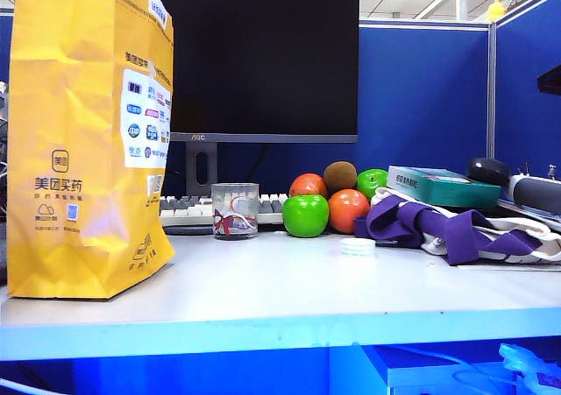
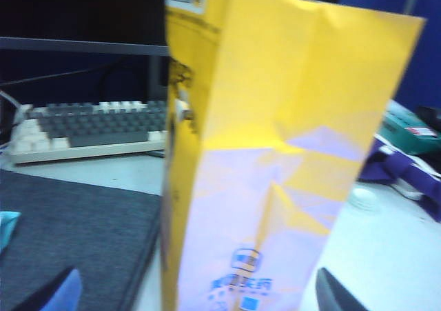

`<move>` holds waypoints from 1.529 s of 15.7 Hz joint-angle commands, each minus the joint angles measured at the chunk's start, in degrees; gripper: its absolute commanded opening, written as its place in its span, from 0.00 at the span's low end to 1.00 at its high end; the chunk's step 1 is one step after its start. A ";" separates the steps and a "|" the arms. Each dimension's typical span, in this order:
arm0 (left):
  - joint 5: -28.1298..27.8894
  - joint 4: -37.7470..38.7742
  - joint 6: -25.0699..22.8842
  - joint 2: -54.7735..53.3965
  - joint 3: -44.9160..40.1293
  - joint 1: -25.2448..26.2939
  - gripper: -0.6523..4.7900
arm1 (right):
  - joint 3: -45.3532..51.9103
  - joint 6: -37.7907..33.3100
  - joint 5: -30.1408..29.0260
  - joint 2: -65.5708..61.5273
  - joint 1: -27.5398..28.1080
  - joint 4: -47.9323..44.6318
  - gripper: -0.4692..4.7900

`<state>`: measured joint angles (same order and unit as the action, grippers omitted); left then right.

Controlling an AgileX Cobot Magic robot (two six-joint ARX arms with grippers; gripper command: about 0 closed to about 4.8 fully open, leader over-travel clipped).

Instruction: Pick up the transparent tape and throw it into the yellow paper bag.

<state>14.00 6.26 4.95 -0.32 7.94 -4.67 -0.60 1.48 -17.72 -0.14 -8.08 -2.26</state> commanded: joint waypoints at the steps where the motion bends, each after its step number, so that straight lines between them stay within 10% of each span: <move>1: 4.13 -0.87 1.16 0.07 0.17 0.02 1.00 | 0.48 -0.24 -0.04 0.04 0.04 -0.96 1.00; 12: 5.77 -8.72 7.02 -6.43 6.01 0.02 1.00 | 0.48 -6.40 0.24 0.04 0.02 -8.85 1.00; 20: 26.08 -2.86 -11.10 -44.70 41.07 -0.15 1.00 | -4.26 -7.63 7.78 -1.44 0.00 -10.03 1.00; 24: 18.82 11.37 -22.62 -55.06 58.29 -7.08 1.00 | -12.55 -7.89 8.72 -18.99 -0.04 -10.01 1.00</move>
<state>36.34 13.76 -15.16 -54.41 65.19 -10.09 -10.59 -6.24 -9.21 -15.75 -8.12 -11.09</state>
